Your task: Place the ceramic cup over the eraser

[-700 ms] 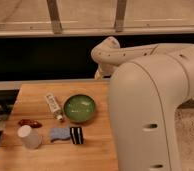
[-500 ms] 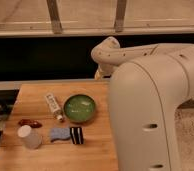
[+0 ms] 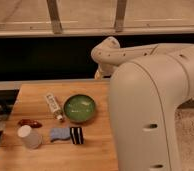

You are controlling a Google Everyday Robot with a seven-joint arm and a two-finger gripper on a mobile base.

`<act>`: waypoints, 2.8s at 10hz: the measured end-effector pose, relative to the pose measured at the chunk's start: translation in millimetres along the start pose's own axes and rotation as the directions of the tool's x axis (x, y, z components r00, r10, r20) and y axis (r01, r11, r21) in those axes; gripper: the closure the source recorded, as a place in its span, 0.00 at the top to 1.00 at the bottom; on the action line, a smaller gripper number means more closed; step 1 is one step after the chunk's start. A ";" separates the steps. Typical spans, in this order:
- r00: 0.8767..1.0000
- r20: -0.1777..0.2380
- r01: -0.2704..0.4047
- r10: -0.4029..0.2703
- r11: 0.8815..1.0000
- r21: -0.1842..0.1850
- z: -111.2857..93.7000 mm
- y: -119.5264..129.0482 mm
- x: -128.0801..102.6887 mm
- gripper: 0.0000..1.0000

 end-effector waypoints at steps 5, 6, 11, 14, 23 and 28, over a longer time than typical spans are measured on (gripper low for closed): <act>1.000 0.000 0.000 0.000 1.000 0.000 -0.3 0.0 -0.1 0.80; 1.000 0.000 0.000 0.000 1.000 0.000 -0.3 0.0 -0.1 0.80; 1.000 0.000 0.000 0.000 1.000 0.000 -0.3 -0.1 -0.1 0.80; 1.000 0.002 0.004 -0.004 1.000 0.000 -1.6 0.5 -0.3 0.80; 0.954 -0.042 0.286 -0.298 0.941 -0.182 -48.4 162.8 54.0 0.80; 0.952 -0.045 0.290 -0.302 0.940 -0.180 -48.8 163.5 55.7 0.80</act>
